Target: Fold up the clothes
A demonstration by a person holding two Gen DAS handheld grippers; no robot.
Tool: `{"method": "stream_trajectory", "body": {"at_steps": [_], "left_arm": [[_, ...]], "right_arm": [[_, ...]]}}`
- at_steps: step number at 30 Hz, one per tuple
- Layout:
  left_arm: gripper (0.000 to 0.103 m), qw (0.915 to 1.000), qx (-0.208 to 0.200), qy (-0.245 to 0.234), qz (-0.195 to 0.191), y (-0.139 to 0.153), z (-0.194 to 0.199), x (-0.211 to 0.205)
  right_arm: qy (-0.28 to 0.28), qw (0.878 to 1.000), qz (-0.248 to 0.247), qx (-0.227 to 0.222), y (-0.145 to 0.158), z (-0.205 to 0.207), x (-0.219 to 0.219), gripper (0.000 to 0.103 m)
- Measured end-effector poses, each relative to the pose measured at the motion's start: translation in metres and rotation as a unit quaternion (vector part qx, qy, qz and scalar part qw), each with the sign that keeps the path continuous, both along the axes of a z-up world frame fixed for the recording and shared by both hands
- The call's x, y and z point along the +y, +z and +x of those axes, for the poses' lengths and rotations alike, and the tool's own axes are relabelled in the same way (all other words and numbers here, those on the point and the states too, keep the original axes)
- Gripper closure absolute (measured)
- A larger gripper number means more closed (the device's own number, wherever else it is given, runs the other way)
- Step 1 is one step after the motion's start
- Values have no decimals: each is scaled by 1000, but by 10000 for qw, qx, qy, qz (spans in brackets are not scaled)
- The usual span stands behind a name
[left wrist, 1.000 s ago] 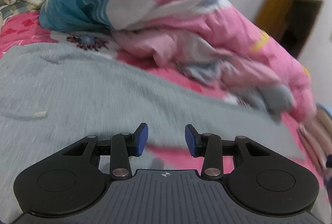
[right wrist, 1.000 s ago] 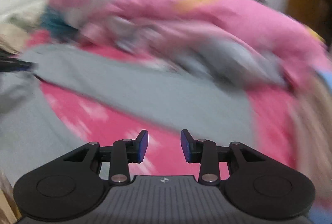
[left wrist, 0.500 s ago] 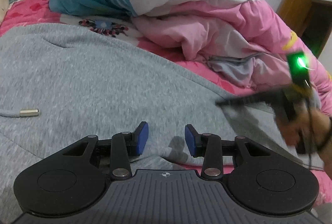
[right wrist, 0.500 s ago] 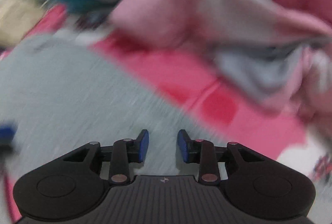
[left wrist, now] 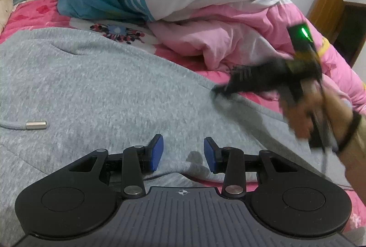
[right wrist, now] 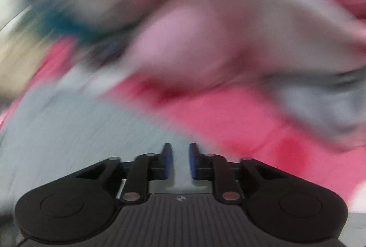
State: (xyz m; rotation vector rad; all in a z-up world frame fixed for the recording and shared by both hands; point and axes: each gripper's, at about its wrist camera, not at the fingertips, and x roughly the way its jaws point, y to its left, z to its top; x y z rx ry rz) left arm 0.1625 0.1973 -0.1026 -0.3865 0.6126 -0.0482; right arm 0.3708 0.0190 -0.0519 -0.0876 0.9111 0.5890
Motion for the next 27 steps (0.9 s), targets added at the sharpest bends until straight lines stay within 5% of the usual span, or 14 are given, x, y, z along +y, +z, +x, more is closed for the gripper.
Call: {"method": "stream_trajectory", "body": {"at_steps": [1,4,8,9,11,12,14,18,21,23,25,27], "left_arm": [[64,10000,0,0,2,0,0,0],[64,10000,0,14,-50,1,0,2],[64,10000,-15,24,-48,1,0,2],[64,10000,-21,25,-38,1,0,2],[64,10000,-32,28,-19,0,0,2],[64,10000,-37,30,-12,1,0,2],[64,10000,-45,39,-18,1,0,2],[64,9999,-62,70,-58,2,0,3],[64,9999,-78,98,-44,3,0,3],[64,9999,-86,120,-8,2,0,3],[64,9999,-81,146,17,2,0,3],[64,9999,-78,152,7,2,0,4]], "right_arm": [[-180,9998,65,-57,8,3,-6,85],[543,9956,634,434,25,-15,-14,82],[1494,9767,775,1328,-1,-31,23,74],[1339,9802,706,1279,-9,-22,30,75],[663,9885,704,1159,-16,4,32,99],[236,9910,734,1092,-16,19,30,103],[-513,9907,802,967,-7,36,14,101],[443,9875,1096,1047,19,9,1,70],[1005,9763,1076,1587,2,-4,23,68],[1232,9715,972,1776,-9,-9,38,72],[724,9874,582,1278,-14,10,48,103],[60,9902,734,1190,1,23,25,101]]}}
